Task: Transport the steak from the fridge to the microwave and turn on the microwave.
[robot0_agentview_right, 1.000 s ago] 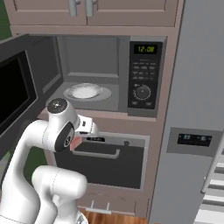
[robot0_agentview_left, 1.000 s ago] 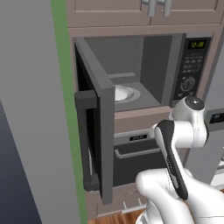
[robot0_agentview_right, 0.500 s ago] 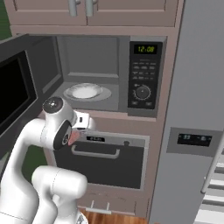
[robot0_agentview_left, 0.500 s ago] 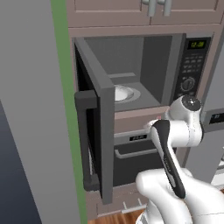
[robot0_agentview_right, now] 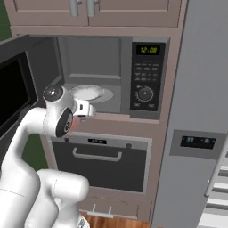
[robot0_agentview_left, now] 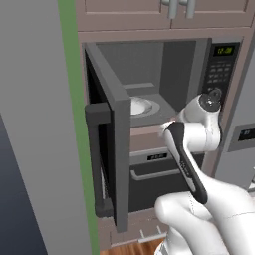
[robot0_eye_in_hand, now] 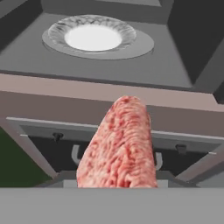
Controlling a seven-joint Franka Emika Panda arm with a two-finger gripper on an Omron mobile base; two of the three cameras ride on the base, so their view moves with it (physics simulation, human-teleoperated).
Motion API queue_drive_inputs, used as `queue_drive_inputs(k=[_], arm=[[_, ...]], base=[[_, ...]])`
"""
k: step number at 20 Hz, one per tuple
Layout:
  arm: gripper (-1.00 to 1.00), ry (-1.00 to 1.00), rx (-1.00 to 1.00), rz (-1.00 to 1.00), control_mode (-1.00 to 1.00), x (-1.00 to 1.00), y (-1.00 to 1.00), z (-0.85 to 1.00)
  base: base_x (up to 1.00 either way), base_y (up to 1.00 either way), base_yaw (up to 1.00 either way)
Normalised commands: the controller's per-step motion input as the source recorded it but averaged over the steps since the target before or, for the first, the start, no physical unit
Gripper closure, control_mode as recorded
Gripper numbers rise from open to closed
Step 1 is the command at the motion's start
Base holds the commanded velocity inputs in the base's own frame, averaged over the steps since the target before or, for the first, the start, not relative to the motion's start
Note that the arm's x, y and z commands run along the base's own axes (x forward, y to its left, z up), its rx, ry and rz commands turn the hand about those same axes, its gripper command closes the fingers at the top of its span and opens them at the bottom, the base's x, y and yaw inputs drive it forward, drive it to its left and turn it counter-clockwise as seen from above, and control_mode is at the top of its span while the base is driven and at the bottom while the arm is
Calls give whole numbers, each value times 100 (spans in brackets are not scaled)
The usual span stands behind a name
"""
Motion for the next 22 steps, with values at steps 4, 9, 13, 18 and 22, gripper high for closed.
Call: queue_drive_inputs(k=[4, 9, 13, 18, 22], arm=[[100, 0, 3, 15, -100, 41, 4, 36], [100, 0, 8, 16, -100, 34, 13, 21], [100, -2, 4, 13, -100, 34, 27, 12], [100, 0, 0, 4, -100, 43, 33, 20], [100, 0, 0, 0, -100, 51, 23, 7]], base=[[0, 0, 0], [0, 0, 0], [0, 0, 0], [0, 0, 0], [0, 0, 0]])
